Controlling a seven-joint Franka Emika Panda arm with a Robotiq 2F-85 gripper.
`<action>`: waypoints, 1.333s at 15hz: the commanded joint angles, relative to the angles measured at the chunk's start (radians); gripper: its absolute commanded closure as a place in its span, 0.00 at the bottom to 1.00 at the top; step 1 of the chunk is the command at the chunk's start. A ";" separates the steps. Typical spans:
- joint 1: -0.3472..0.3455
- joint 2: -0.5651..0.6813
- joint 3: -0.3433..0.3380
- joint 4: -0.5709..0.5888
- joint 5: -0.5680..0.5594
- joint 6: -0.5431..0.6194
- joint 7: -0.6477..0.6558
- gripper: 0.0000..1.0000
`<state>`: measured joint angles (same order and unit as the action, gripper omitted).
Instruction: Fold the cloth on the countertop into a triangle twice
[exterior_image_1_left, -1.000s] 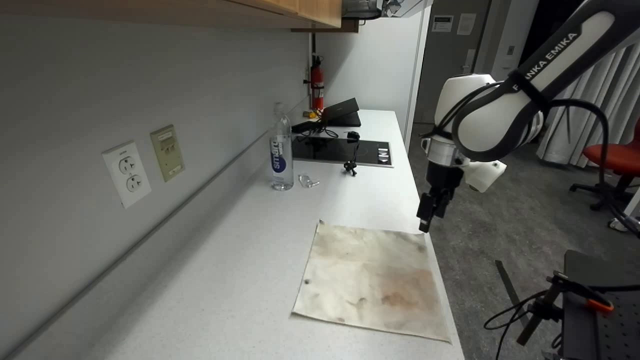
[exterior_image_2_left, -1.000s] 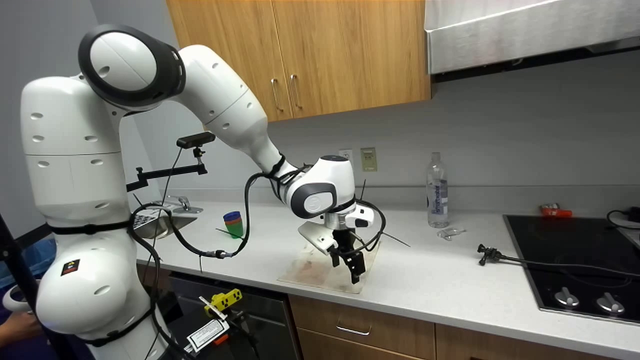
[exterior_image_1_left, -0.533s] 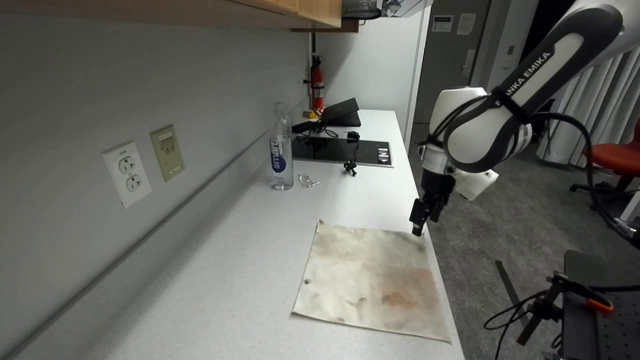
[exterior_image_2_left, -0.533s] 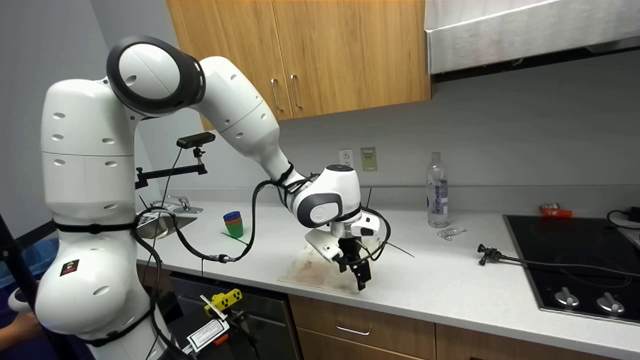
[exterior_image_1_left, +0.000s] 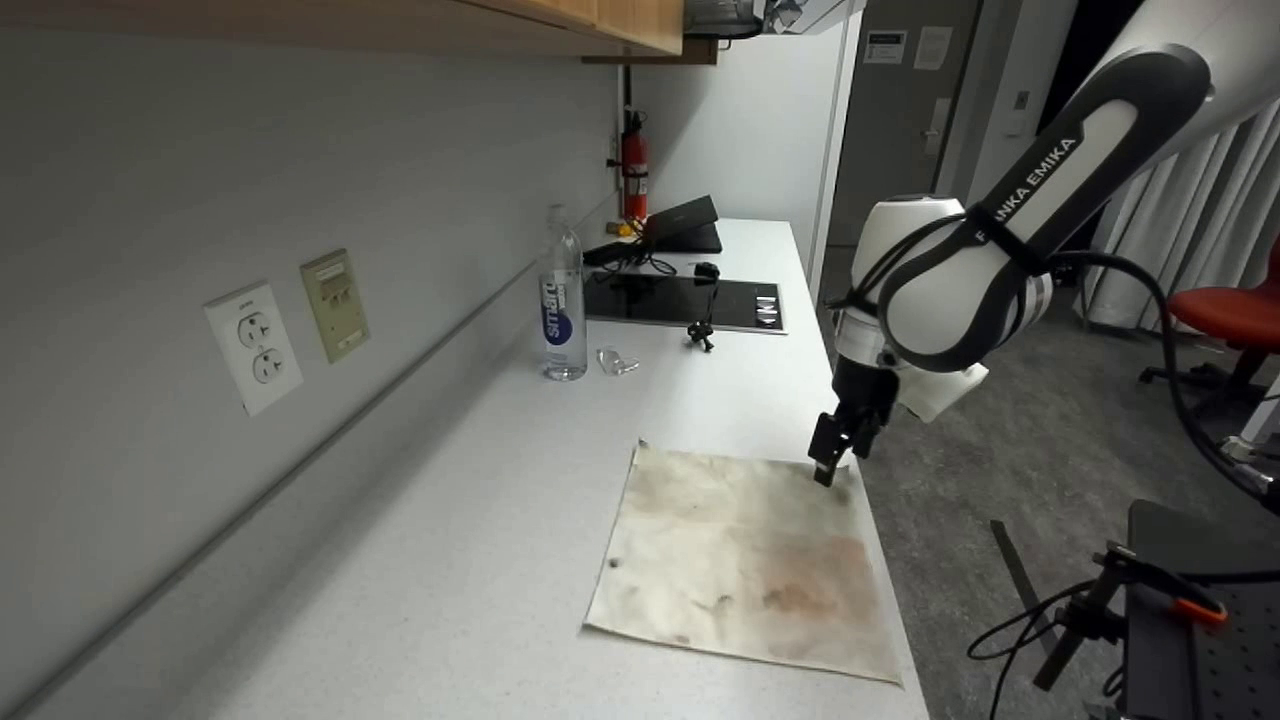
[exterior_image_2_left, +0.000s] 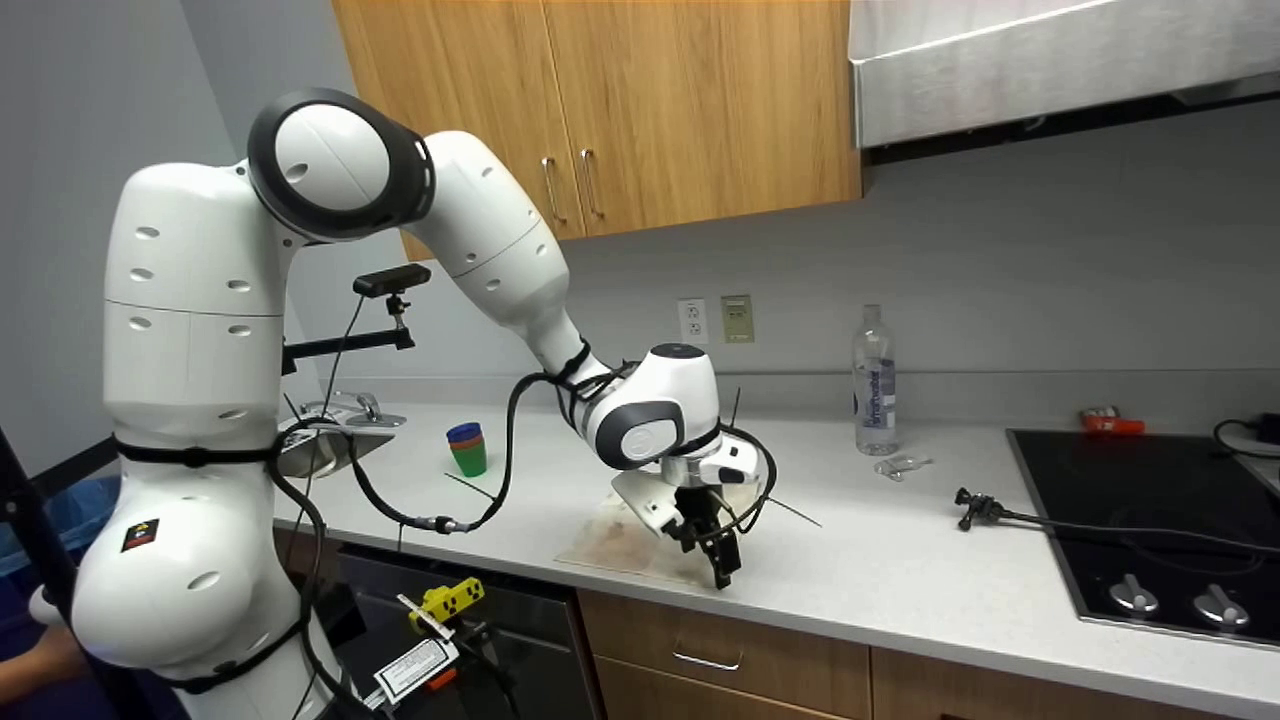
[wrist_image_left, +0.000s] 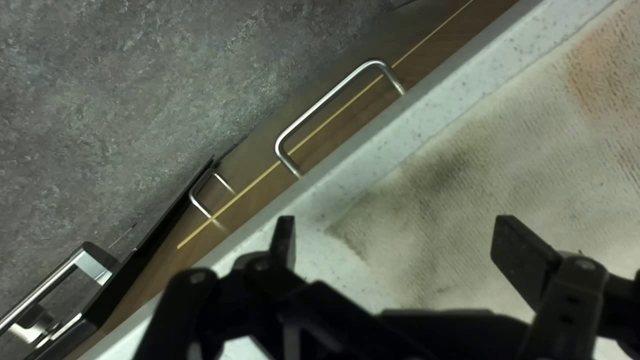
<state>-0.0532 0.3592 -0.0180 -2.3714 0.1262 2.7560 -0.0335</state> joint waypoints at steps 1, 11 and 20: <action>0.007 0.036 0.009 0.020 -0.002 0.031 0.034 0.00; 0.008 0.106 0.018 0.081 0.011 0.025 0.073 0.00; 0.009 0.085 0.052 0.098 0.038 0.002 0.114 0.03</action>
<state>-0.0433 0.4365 0.0188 -2.2945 0.1324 2.7612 0.0681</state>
